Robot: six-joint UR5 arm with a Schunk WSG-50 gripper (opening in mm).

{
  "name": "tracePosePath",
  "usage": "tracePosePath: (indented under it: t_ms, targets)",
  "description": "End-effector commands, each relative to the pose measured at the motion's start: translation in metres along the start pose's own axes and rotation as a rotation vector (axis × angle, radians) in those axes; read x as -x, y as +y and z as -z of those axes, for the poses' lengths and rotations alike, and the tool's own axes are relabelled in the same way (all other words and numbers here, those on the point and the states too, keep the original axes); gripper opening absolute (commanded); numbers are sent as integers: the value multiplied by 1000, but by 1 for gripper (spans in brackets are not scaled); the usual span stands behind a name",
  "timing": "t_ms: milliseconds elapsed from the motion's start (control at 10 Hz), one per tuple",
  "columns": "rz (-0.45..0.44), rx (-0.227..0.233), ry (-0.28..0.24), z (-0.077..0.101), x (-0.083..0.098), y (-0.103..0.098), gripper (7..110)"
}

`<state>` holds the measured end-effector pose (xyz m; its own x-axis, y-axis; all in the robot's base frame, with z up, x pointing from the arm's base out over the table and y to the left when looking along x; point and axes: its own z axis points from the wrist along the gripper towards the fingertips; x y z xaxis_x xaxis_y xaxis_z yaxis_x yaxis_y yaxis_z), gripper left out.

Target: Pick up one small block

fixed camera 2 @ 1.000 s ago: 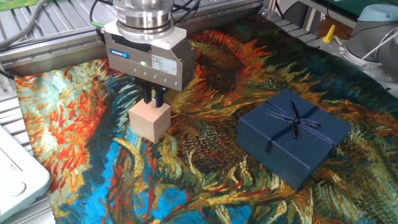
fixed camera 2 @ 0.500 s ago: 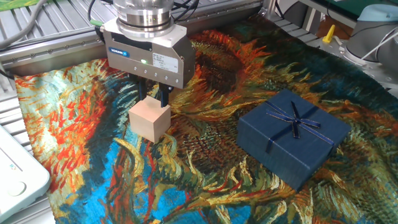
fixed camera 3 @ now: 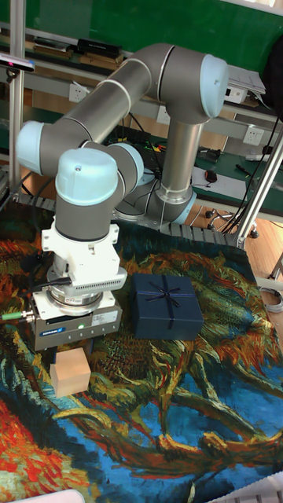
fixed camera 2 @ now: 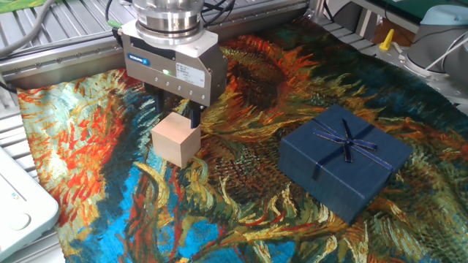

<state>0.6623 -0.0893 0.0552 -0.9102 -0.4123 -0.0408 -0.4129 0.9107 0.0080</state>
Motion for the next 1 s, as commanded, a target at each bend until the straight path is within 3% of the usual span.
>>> tracePosePath:
  t_ms: [0, 100, 500, 600, 900]
  targets:
    - [-62, 8, -19, -8, 9, 1, 66]
    - [-59, 20, -16, -9, 8, 4, 66]
    - [-9, -38, 1, -11, 5, -11, 66]
    - [-2, -28, -7, -11, 6, -8, 88]
    - [-6, -10, -13, -11, 8, -4, 88]
